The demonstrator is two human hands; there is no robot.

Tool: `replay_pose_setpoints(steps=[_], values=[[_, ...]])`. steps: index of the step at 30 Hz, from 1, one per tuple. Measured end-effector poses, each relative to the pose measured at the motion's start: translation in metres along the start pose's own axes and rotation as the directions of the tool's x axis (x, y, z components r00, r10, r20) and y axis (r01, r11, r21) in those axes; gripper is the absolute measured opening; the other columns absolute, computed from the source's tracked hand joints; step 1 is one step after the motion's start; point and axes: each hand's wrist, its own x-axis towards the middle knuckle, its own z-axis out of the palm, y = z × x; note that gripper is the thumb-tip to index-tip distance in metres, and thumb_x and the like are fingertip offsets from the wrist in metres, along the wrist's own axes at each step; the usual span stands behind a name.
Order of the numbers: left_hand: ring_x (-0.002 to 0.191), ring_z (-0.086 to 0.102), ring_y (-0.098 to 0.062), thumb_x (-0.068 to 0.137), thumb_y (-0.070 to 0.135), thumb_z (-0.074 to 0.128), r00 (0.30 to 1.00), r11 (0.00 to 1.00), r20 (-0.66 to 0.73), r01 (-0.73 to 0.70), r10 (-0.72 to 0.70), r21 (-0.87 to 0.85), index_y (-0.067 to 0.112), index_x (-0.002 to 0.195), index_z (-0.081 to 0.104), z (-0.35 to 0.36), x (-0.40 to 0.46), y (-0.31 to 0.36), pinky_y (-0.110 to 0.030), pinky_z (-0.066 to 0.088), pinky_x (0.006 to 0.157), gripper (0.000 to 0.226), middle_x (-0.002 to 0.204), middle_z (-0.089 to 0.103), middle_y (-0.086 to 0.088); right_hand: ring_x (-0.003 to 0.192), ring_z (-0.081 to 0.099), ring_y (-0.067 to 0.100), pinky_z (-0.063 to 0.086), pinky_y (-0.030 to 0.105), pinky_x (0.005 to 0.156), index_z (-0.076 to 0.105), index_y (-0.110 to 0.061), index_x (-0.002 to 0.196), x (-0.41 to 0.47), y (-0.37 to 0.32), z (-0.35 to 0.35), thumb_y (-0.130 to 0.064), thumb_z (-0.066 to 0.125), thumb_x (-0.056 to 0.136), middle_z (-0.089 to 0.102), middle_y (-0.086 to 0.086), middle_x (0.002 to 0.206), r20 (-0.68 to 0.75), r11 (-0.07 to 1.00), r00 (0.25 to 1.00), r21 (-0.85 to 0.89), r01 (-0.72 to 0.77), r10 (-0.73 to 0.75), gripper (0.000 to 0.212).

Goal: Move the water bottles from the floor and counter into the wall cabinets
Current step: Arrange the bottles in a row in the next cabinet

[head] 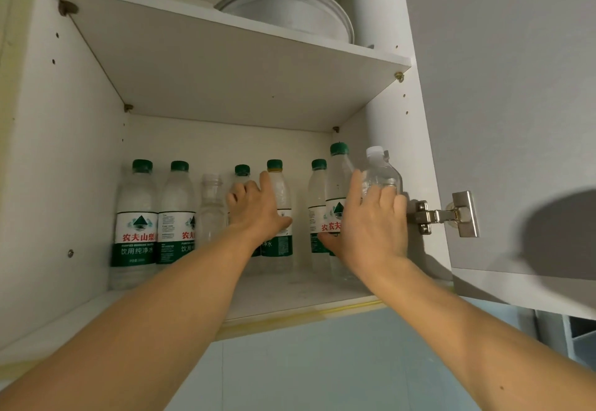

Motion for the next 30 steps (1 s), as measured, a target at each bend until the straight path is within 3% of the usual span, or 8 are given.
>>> replay_pose_setpoints(steps=[4,8,14,18,23,27,30], values=[[0.127,0.039,-0.039,0.072,0.063,0.076,1.0,1.0,-0.005,-0.012,0.012,0.0,0.015,0.15,0.016,0.0,0.001,-0.002,-0.048,0.033,0.101,0.109,0.138,0.048,-0.019,0.099,0.063,0.03,0.035,0.042,0.083,-0.011,-0.005,0.155,0.004,-0.012,-0.001,-0.071,0.064,0.078,0.07,0.011,0.104,0.139,0.999,0.99,0.001,0.038,-0.038,0.126],[0.125,0.041,-0.038,0.072,0.064,0.076,1.0,1.0,-0.007,-0.03,0.03,0.001,0.017,0.147,0.018,-0.001,0.001,-0.003,-0.048,0.034,0.1,0.105,0.136,0.051,-0.017,0.082,0.065,0.029,0.041,0.035,0.062,-0.015,-0.011,0.155,0.007,-0.017,0.0,-0.046,0.074,0.081,0.069,0.009,0.1,0.322,0.971,0.946,0.213,-0.109,0.035,0.121],[0.125,0.041,-0.037,0.074,0.063,0.075,0.999,0.999,0.006,-0.039,0.039,0.007,0.017,0.148,0.016,-0.004,0.0,-0.002,-0.048,0.034,0.1,0.105,0.136,0.052,-0.016,0.106,0.064,0.033,0.044,0.035,0.069,-0.023,-0.003,0.153,0.024,-0.029,0.011,-0.031,0.073,0.086,0.062,0.015,0.125,0.534,0.886,0.845,0.373,-0.274,0.037,0.12],[0.124,0.041,-0.036,0.075,0.062,0.074,0.998,0.998,0.005,-0.067,0.067,-0.007,0.018,0.147,0.017,-0.005,-0.001,-0.004,-0.047,0.033,0.099,0.102,0.136,0.051,-0.016,0.107,0.058,0.03,0.048,0.034,0.082,0.002,-0.005,0.151,0.034,-0.028,0.02,-0.023,0.075,0.085,0.055,0.016,0.131,0.702,0.681,0.712,0.517,-0.518,0.009,0.1],[0.126,0.04,-0.037,0.077,0.061,0.074,0.995,0.995,0.023,-0.093,0.093,0.028,0.017,0.15,0.014,-0.006,0.001,-0.005,-0.048,0.033,0.101,0.104,0.138,0.048,-0.017,0.129,0.049,0.031,0.042,0.039,0.11,0.024,-0.003,0.144,0.044,-0.023,0.029,-0.016,0.076,0.086,0.049,0.013,0.135,0.789,0.52,0.611,0.551,-0.653,-0.069,0.079],[0.13,0.037,-0.038,0.078,0.054,0.076,0.994,0.992,0.041,-0.103,0.1,0.076,0.015,0.152,0.012,-0.005,0.004,-0.004,-0.049,0.033,0.103,0.106,0.141,0.044,-0.017,0.11,0.062,0.029,0.054,0.038,0.095,0.057,-0.002,0.127,0.048,-0.026,0.033,-0.002,0.081,0.077,0.065,0.014,0.121,0.806,0.431,0.573,0.575,-0.695,-0.151,0.055],[0.13,0.035,-0.038,0.076,0.053,0.078,0.991,0.988,0.059,-0.127,0.122,0.085,0.018,0.153,0.013,-0.003,0.006,-0.007,-0.049,0.033,0.103,0.107,0.141,0.043,-0.017,0.105,0.067,0.035,0.057,0.049,0.092,0.063,-0.006,0.115,0.05,-0.031,0.033,0.002,0.08,0.074,0.068,0.02,0.116,0.833,0.376,0.521,0.55,-0.746,-0.185,0.045]])
